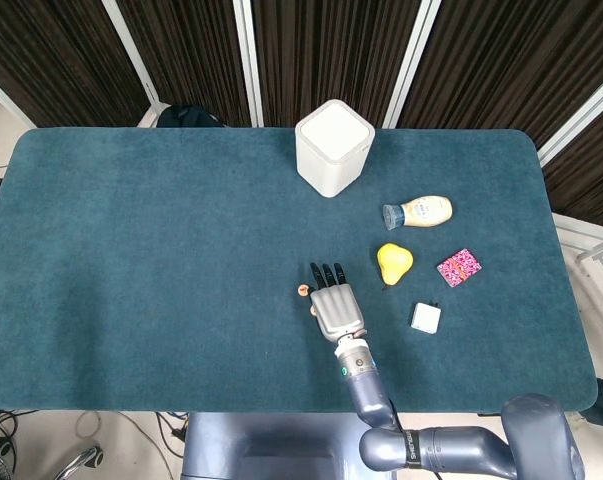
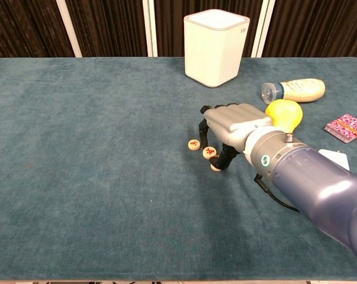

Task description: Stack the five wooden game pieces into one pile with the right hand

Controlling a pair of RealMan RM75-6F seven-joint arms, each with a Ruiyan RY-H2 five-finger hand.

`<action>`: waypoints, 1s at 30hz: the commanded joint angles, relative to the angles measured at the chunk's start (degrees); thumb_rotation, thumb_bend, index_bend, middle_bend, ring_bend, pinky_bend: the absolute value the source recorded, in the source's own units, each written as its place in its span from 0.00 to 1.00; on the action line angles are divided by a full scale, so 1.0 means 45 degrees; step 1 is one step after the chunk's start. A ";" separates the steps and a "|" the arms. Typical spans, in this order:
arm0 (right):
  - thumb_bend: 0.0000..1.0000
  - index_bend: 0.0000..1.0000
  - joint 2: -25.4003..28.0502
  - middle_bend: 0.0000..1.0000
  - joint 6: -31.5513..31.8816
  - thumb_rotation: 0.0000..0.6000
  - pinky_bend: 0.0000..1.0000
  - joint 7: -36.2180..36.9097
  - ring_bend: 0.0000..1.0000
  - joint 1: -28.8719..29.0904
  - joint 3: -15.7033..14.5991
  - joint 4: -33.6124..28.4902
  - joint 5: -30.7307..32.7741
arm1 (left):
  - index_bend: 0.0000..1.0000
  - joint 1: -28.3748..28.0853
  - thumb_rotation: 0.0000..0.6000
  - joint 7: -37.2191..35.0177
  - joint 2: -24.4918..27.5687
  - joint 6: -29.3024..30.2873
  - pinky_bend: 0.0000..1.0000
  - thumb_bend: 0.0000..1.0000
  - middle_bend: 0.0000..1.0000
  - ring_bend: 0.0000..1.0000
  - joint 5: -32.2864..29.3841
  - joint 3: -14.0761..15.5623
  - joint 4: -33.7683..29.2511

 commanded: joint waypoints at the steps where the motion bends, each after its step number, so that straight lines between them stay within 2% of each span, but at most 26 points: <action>1: 0.44 0.49 0.0055 0.00 0.0043 1.00 0.00 -0.0013 0.00 -0.0018 -0.0044 -0.0045 -0.0019 | 0.05 0.0008 1.00 -0.0005 0.0000 0.0026 0.09 0.15 0.00 0.00 0.0008 -0.0005 0.0003; 30: 0.44 0.49 0.0498 0.00 -0.0158 1.00 0.00 0.0456 0.00 -0.0246 -0.0447 -0.0028 -0.0083 | 0.05 0.0031 1.00 0.0083 -0.0005 0.0068 0.09 0.15 0.00 0.00 -0.0070 -0.0037 -0.0017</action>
